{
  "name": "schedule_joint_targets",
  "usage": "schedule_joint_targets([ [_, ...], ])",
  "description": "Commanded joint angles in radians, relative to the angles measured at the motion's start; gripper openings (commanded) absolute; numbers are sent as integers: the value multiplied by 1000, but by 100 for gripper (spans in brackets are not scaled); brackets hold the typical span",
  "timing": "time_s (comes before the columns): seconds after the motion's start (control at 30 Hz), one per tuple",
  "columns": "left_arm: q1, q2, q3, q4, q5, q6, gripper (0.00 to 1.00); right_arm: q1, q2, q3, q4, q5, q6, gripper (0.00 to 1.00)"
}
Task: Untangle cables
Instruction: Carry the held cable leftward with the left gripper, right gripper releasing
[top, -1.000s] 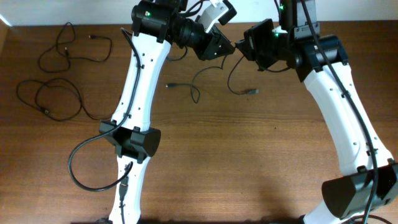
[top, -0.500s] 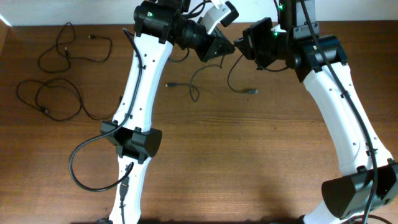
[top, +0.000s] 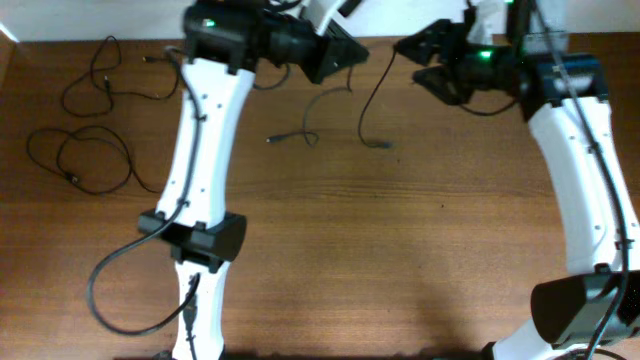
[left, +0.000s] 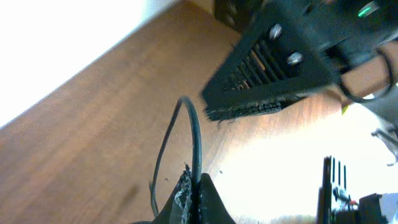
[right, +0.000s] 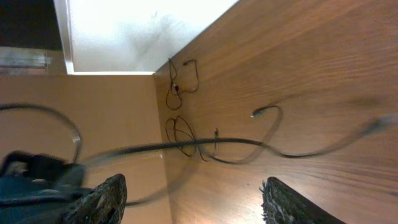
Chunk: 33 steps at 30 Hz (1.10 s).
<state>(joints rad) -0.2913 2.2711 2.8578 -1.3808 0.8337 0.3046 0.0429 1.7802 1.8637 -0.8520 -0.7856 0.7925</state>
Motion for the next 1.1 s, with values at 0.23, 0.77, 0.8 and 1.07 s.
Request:
schedule_joint_targets([
  [0.23,116,-207,9,63,-129,-306,0,-207,-24,6,-329,273,-244,70],
  [0.77,118,-358,-16,-307,-1044,-356,0,-204,-24,6,-368,406,-266,67],
  [0.8,118,-368,-23,-307,-1045,-356,0,-204,-23,6,-370,406,-267,67],
  [1.07,363,-533,-302,-307,-831,-356,0,-204,-23,6,-359,410,-318,68],
])
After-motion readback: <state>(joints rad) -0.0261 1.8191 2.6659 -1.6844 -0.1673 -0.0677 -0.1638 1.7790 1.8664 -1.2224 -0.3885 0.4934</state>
